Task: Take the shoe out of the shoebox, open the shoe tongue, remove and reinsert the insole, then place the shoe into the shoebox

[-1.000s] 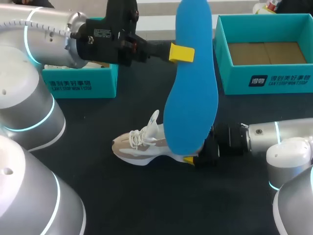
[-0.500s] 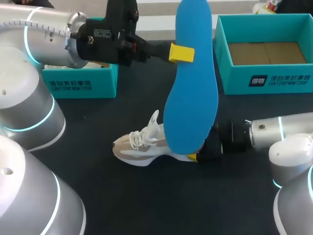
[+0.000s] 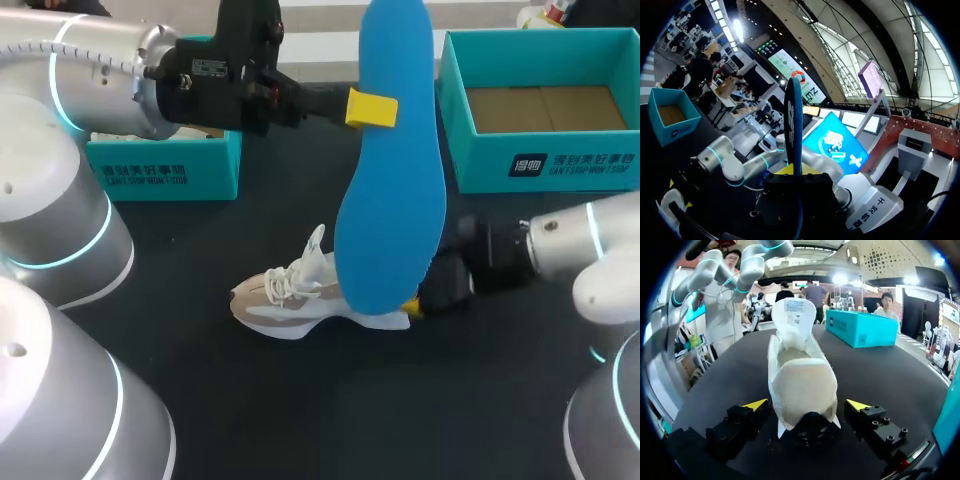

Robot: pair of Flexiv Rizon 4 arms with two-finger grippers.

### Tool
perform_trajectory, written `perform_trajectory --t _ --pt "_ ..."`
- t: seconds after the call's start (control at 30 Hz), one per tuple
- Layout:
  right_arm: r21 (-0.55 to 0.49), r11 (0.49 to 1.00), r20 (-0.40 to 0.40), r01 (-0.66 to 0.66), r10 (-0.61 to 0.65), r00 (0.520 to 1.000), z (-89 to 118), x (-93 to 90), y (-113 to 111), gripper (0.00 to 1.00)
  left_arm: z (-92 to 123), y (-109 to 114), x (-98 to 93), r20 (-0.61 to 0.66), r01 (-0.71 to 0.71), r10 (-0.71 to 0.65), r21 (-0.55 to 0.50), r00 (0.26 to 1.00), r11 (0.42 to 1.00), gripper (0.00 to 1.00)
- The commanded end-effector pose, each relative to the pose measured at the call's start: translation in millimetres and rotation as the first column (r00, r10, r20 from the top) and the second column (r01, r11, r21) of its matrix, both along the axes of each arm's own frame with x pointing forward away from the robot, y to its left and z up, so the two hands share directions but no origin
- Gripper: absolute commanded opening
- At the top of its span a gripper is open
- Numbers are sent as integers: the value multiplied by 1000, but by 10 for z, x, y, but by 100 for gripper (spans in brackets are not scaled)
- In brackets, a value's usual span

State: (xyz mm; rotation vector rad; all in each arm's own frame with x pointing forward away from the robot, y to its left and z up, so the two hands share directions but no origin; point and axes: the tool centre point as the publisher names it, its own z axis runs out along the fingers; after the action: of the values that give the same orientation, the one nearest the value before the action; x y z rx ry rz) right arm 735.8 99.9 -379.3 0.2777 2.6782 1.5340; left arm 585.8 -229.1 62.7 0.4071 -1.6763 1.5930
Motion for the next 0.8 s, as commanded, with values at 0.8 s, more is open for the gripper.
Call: perform_trajectory --t 0.8 --pt "-519 854 -136 -28 -50 989 429 -77 -28 100 -15 -11 -5 1 0 0 0 1000 1000 0"
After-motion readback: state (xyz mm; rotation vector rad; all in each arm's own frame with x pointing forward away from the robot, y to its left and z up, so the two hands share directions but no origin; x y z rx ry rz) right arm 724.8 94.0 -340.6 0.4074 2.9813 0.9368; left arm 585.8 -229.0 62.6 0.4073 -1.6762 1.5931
